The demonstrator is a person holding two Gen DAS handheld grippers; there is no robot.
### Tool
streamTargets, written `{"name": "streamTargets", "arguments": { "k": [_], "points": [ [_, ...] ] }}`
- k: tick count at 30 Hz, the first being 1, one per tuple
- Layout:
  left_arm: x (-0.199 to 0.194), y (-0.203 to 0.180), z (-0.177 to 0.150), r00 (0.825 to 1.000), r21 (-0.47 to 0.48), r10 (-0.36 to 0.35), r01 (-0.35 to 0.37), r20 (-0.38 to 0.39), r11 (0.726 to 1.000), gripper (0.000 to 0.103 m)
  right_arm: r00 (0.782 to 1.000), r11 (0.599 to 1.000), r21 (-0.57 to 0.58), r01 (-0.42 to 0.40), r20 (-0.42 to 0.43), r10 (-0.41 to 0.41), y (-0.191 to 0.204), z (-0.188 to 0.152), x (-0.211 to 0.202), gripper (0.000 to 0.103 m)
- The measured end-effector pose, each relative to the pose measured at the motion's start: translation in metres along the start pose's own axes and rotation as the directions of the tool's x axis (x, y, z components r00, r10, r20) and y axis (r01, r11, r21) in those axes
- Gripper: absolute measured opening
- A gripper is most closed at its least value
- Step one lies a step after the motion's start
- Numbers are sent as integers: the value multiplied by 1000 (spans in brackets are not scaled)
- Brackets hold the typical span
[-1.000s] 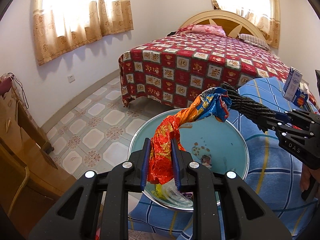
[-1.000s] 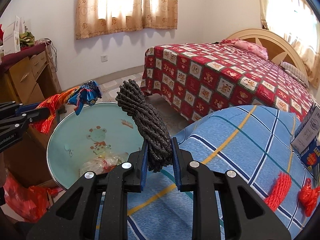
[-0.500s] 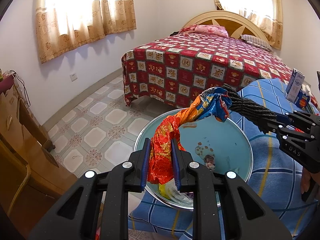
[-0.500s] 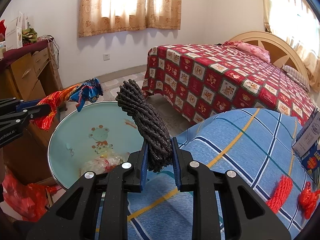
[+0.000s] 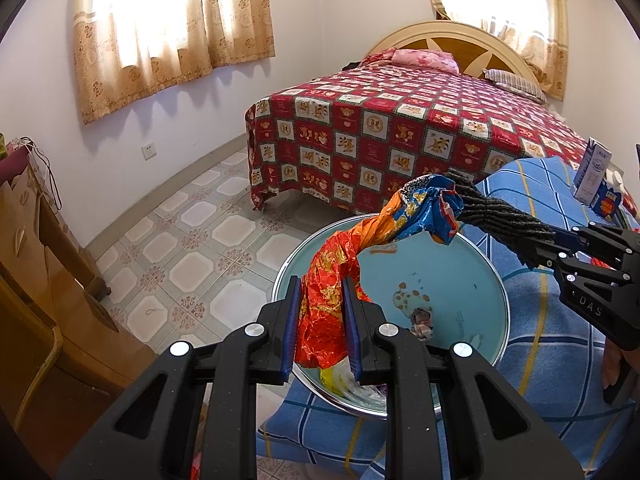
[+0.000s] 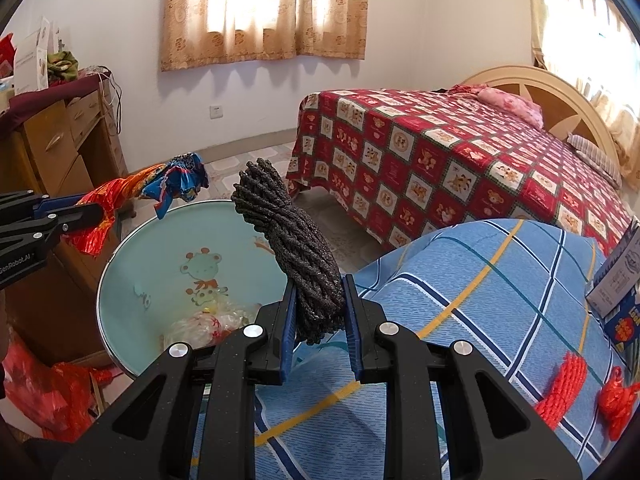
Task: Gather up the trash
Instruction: 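Carry the foil wrapper and black scrubber over the bin with both grippers, then open both grippers to drop the wrapper and scrubber into the bin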
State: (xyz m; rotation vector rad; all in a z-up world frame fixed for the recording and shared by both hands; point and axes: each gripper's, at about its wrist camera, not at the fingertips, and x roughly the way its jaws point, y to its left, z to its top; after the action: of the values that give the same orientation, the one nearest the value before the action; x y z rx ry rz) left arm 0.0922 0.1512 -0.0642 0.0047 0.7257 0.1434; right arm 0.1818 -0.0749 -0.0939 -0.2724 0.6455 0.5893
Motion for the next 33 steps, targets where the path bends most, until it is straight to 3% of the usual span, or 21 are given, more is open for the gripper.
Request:
{"name": "streamTargets", "arguments": {
  "k": [28, 31, 33],
  "points": [
    [0, 1, 0, 1000, -3, -1, 1, -3, 1000, 22, 1000, 1000, -3, -1, 0, 1, 4, 1, 0, 22],
    [0, 1, 0, 1000, -3, -1, 1, -3, 1000, 24, 1000, 1000, -5, -5, 1, 5, 6, 1, 0, 23],
    [0, 2, 0, 1000, -7, 0, 0, -5, 1000, 31, 1000, 1000, -9, -24, -5, 24, 8, 1, 1, 25]
  ]
}}
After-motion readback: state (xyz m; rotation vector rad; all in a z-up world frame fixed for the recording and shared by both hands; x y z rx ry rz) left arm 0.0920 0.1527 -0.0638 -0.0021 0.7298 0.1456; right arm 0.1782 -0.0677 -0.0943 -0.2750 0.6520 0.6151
